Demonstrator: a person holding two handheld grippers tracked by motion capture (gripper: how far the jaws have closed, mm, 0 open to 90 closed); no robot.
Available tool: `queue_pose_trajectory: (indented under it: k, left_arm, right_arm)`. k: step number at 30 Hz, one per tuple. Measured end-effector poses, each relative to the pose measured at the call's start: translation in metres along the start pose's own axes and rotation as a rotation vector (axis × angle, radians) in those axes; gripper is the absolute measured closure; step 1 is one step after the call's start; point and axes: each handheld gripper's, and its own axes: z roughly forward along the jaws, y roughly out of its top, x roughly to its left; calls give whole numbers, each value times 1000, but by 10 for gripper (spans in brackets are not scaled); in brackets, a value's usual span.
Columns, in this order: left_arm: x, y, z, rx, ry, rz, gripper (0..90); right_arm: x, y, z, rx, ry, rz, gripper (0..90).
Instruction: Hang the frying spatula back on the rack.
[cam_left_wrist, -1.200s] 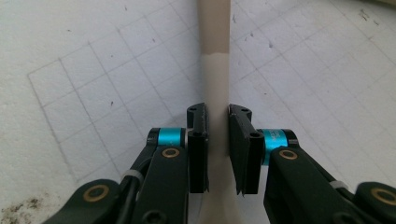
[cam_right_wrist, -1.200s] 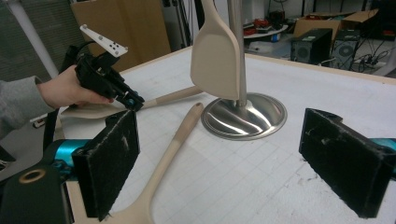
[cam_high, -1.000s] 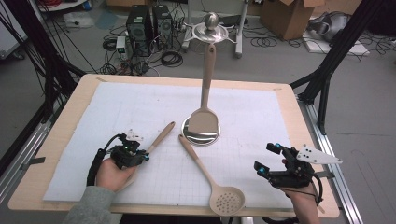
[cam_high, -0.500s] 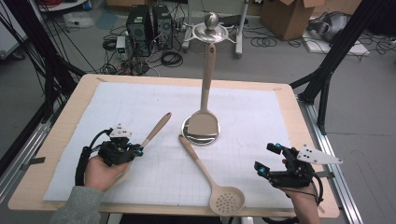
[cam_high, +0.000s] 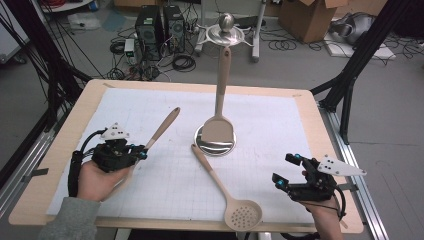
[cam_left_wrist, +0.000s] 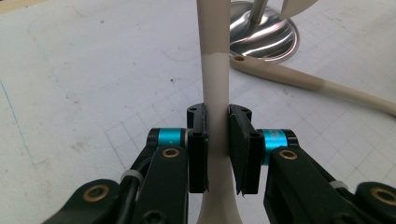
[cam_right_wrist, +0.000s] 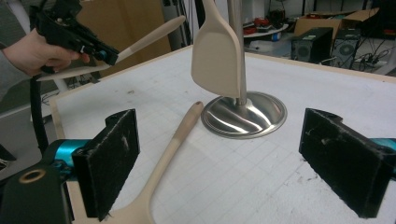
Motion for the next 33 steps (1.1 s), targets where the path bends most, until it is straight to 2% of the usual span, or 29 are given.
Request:
queue_pose_trajectory:
  k: [8, 19, 27, 33]
  left_arm:
    - [-5, 15, -17, -17, -8, 31, 779]
    - [-7, 38, -39, -65, -23, 32, 779]
    - [-13, 57, -49, -87, -35, 55, 779]
    - [-14, 66, -54, -99, -38, 54, 779]
  right_arm:
    - [0, 0, 0, 0, 0, -2, 111]
    - [0, 0, -1, -1, -1, -1, 111]
    - [0, 0, -2, -3, 4, 1, 112]
    - [0, 1, -3, -9, 9, 5, 112]
